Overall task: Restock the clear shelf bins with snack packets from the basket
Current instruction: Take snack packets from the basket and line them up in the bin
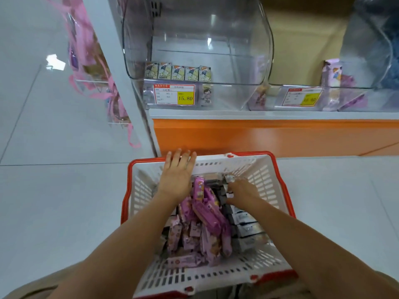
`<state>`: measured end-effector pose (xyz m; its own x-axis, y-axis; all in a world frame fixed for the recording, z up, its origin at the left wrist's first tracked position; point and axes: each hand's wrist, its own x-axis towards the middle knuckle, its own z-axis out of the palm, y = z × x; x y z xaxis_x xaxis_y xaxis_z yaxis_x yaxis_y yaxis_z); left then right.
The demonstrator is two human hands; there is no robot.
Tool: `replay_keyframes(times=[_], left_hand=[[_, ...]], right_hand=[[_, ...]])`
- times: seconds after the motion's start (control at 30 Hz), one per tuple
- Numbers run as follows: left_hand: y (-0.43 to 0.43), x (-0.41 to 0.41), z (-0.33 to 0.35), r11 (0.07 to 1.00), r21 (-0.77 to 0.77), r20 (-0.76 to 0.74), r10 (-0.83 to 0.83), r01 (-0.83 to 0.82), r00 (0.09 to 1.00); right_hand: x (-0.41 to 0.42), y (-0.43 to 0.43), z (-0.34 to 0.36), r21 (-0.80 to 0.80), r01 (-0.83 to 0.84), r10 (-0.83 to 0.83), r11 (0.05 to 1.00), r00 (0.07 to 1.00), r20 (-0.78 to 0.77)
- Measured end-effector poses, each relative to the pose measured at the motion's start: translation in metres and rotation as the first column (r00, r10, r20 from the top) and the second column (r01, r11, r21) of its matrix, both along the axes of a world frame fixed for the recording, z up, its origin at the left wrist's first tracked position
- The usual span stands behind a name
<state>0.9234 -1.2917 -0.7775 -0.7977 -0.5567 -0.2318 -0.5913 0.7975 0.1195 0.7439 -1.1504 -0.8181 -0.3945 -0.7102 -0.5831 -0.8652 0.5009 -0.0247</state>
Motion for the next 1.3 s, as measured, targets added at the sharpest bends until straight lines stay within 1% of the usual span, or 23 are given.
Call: replay_keyframes(times=[0.13, 0.3, 0.4, 0.5, 0.53, 0.6, 0.67, 0.7, 0.77, 0.83, 0.87, 0.93, 0.97, 1.0, 1.03, 1.07, 1.1, 1.13, 1.23, 1.3], left_hand=[[0.001, -0.001, 0.001, 1.000, -0.004, 0.001, 0.012, -0.012, 1.000], [0.001, -0.001, -0.001, 1.000, 0.003, 0.015, 0.009, -0.009, 1.000], [0.000, 0.000, -0.001, 1.000, 0.007, 0.010, 0.010, -0.010, 1.000], [-0.002, -0.001, 0.000, 1.000, 0.031, 0.020, 0.004, -0.004, 1.000], [-0.003, -0.001, 0.002, 0.999, 0.041, 0.029, -0.001, 0.000, 1.000], [-0.007, -0.002, 0.008, 0.997, 0.072, 0.044, -0.020, 0.017, 0.999], [-0.010, -0.002, 0.016, 0.993, 0.115, 0.027, -0.030, 0.027, 0.999], [-0.012, -0.001, 0.019, 0.991, 0.134, -0.002, -0.026, 0.026, 1.000], [-0.013, 0.000, 0.028, 0.984, 0.177, -0.123, 0.014, 0.008, 0.992], [-0.012, 0.000, 0.041, 0.967, 0.255, -0.260, 0.091, -0.023, 0.961], [-0.011, -0.001, 0.051, 0.953, 0.300, -0.292, 0.133, -0.042, 0.947], [-0.010, -0.005, 0.066, 0.906, 0.401, -0.297, 0.267, -0.134, 0.917], [-0.010, -0.007, 0.072, 0.846, 0.491, -0.279, 0.377, -0.206, 0.883], [-0.012, -0.008, 0.076, 0.727, 0.630, -0.243, 0.519, -0.274, 0.820], [-0.013, -0.009, 0.080, 0.545, 0.786, -0.188, 0.661, -0.293, 0.727], [-0.015, -0.008, 0.084, 0.353, 0.899, -0.113, 0.760, -0.260, 0.639], [-0.017, -0.005, 0.090, 0.241, 0.948, -0.075, 0.803, -0.207, 0.591], [-0.019, -0.002, 0.096, 0.221, 0.962, -0.089, 0.813, -0.163, 0.575], [-0.023, 0.009, 0.118, 0.263, 0.963, -0.203, 0.837, -0.049, 0.508], [-0.027, 0.015, 0.132, 0.313, 0.949, -0.263, 0.839, -0.028, 0.476]], right_hand=[[0.001, 0.001, -0.007, 0.048, 0.046, -0.043, 0.998, 0.998, -0.045], [0.001, 0.002, -0.007, 0.024, 0.031, -0.029, 0.999, 0.995, -0.094], [0.000, 0.001, 0.001, 0.009, 0.066, -0.065, 0.998, 0.997, -0.052], [-0.007, -0.003, 0.020, -0.042, 0.162, -0.162, 0.986, 0.987, -0.002], [-0.010, -0.005, 0.026, -0.084, 0.217, -0.215, 0.972, 0.976, 0.036], [-0.018, -0.008, 0.039, -0.167, 0.318, -0.292, 0.933, 0.943, 0.160], [-0.025, -0.013, 0.059, -0.238, 0.358, -0.282, 0.903, 0.911, 0.300], [-0.026, -0.016, 0.070, -0.274, 0.383, -0.265, 0.882, 0.885, 0.383], [-0.024, -0.020, 0.093, -0.319, 0.466, -0.231, 0.825, 0.794, 0.562], [-0.021, -0.024, 0.112, -0.349, 0.520, -0.174, 0.780, 0.716, 0.676], [-0.018, -0.026, 0.121, -0.363, 0.538, -0.146, 0.761, 0.687, 0.712], [-0.011, -0.030, 0.139, -0.396, 0.580, -0.096, 0.712, 0.639, 0.763], [-0.007, -0.032, 0.148, -0.414, 0.599, -0.077, 0.685, 0.624, 0.777], [-0.002, -0.033, 0.157, -0.430, 0.613, -0.060, 0.663, 0.616, 0.786], [0.003, -0.034, 0.165, -0.445, 0.615, -0.039, 0.651, 0.612, 0.790], [0.008, -0.035, 0.173, -0.461, 0.607, -0.017, 0.648, 0.616, 0.787], [0.012, -0.035, 0.180, -0.471, 0.600, 0.000, 0.647, 0.618, 0.786], [0.016, -0.035, 0.187, -0.474, 0.602, 0.009, 0.642, 0.613, 0.790], [0.027, -0.036, 0.208, -0.467, 0.613, 0.033, 0.637, 0.584, 0.811], [0.032, -0.037, 0.218, -0.489, 0.586, 0.066, 0.646, 0.595, 0.801]])
